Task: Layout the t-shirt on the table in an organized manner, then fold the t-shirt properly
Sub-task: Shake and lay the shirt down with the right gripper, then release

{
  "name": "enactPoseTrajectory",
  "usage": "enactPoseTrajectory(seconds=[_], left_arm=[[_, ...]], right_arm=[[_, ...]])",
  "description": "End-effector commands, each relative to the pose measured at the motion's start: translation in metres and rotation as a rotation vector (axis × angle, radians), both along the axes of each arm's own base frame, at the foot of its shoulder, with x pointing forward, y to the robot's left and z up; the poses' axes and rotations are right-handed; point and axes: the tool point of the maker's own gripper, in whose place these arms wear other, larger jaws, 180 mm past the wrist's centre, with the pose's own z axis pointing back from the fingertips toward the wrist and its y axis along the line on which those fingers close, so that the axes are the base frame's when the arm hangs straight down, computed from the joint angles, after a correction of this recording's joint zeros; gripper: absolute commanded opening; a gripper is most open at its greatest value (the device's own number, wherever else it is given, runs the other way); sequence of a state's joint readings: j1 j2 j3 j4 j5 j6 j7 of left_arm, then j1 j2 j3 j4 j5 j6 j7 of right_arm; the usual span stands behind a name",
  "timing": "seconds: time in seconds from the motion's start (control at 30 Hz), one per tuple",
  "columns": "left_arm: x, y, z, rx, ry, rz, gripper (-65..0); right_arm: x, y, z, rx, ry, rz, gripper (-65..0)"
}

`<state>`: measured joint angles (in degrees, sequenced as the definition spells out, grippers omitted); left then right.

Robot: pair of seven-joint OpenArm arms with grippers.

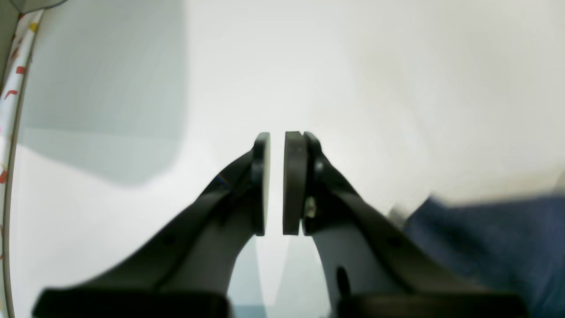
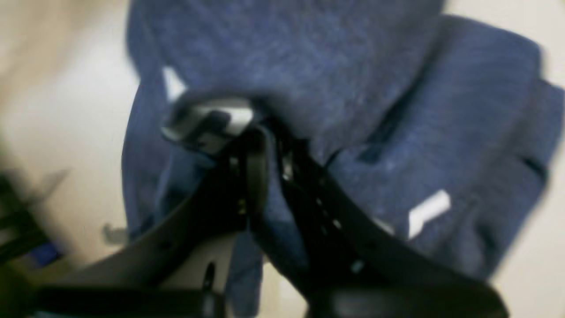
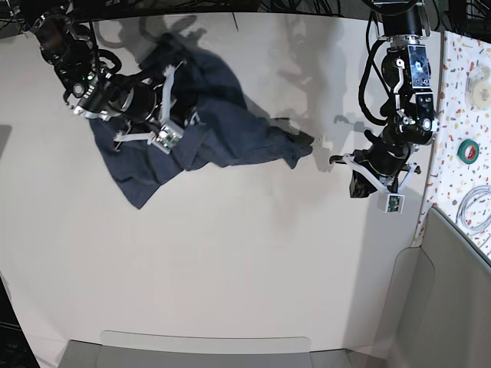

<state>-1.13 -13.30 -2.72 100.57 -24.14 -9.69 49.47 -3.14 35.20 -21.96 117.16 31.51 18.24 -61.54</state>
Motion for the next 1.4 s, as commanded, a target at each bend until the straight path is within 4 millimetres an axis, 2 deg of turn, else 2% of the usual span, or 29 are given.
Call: enactPoseTrajectory(seconds=[0.0, 0.13, 0.23, 0.37, 0.5, 0.57, 0.7, 0.8, 0.87, 1.03, 1.1, 1.17, 1.23, 1.37], left_arm=[[0.008, 0.001, 0.016, 0.004, -0.058, -0.004, -60.7], [0.008, 0.0, 0.016, -0.001, -0.054, -0.005, -60.7], [0.006, -0.001, 0.014, -0.003, -0.049, -0.006, -60.7], [0.005, -0.001, 0.013, -0.004, -0.046, -0.006, -60.7], [0.006, -0.001, 0.014, -0.007, -0.049, -0.006, -60.0], [0.007, -0.001, 0.015, -0.007, -0.052, -0.006, -56.7], [0.007, -0.002, 0.016, -0.008, -0.052, -0.008, -45.2], [0.01, -0.014, 0.017, -0.01, -0.055, -0.041, -44.8], [0.013, -0.02, 0.02, -0.007, -0.064, -0.058, -44.8], [0.012, -0.02, 0.018, -0.002, -0.053, -0.062, -44.8], [0.009, -0.019, 0.013, 0.007, -0.011, -0.066, -44.8], [0.015, -0.02, 0.019, 0.014, 0.008, -0.076, -44.7], [0.02, -0.022, 0.025, 0.018, 0.031, -0.088, -44.6], [0.027, -0.044, 0.046, -0.067, 0.056, -0.186, -44.6]], right_arm=[[0.011, -0.016, 0.009, -0.039, -0.052, -0.034, -65.0], [0.028, -0.056, 0.01, -0.235, -0.108, -0.114, -65.0], [0.033, -0.066, 0.01, -0.321, -0.144, -0.143, -65.0], [0.034, -0.061, 0.009, -0.318, -0.149, -0.145, -65.0], [0.032, -0.045, 0.007, -0.281, -0.146, -0.129, -65.0], [0.033, -0.037, 0.007, -0.254, -0.145, -0.132, -65.0], [0.038, -0.022, 0.012, -0.198, -0.159, -0.143, -64.6], [0.042, -0.011, 0.017, -0.152, -0.185, -0.141, -57.5], [0.043, -0.006, 0.019, -0.136, -0.188, -0.142, -48.8], [0.05, -0.005, 0.026, -0.116, -0.217, -0.15, -30.1], [0.056, -0.017, 0.032, -0.106, -0.238, -0.197, -25.3], [0.064, -0.026, 0.041, -0.056, -0.254, -0.256, -23.3], [0.072, -0.042, 0.057, 0.059, -0.268, -0.357, -22.9], [0.078, -0.084, 0.091, 0.37, -0.291, -0.596, -22.9]])
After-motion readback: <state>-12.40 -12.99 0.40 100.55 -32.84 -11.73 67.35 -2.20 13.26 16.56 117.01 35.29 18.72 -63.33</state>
